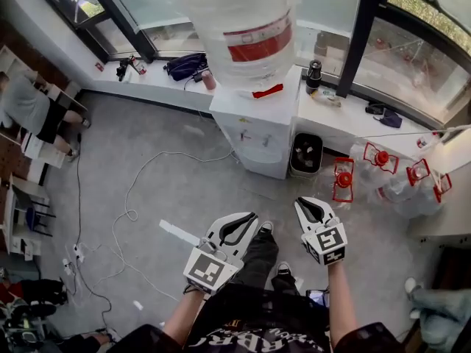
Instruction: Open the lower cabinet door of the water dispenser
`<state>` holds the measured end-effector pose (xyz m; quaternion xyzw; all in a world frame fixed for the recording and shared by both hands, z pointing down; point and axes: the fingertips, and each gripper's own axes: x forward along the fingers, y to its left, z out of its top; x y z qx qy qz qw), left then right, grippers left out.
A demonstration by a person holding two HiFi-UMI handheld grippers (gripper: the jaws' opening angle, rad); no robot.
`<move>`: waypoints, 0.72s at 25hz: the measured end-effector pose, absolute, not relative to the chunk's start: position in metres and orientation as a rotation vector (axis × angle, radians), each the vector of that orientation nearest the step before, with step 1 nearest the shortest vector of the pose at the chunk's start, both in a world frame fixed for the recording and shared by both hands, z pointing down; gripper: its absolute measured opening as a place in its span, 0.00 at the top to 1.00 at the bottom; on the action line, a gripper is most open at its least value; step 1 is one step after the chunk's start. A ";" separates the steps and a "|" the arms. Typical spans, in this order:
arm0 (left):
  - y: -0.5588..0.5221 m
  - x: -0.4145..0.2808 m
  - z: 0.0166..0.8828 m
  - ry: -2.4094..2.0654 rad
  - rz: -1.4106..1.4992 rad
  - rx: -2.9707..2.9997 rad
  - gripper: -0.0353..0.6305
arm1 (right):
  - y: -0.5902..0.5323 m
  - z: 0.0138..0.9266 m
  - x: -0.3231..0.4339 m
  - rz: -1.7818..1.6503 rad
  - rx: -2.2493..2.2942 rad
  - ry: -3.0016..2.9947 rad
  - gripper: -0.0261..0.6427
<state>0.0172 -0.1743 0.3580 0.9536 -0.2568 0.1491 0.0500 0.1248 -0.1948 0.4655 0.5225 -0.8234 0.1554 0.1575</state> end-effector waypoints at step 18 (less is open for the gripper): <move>-0.303 0.074 0.581 -0.498 0.686 2.817 0.91 | -0.347 0.772 0.170 0.625 1.406 -2.129 0.72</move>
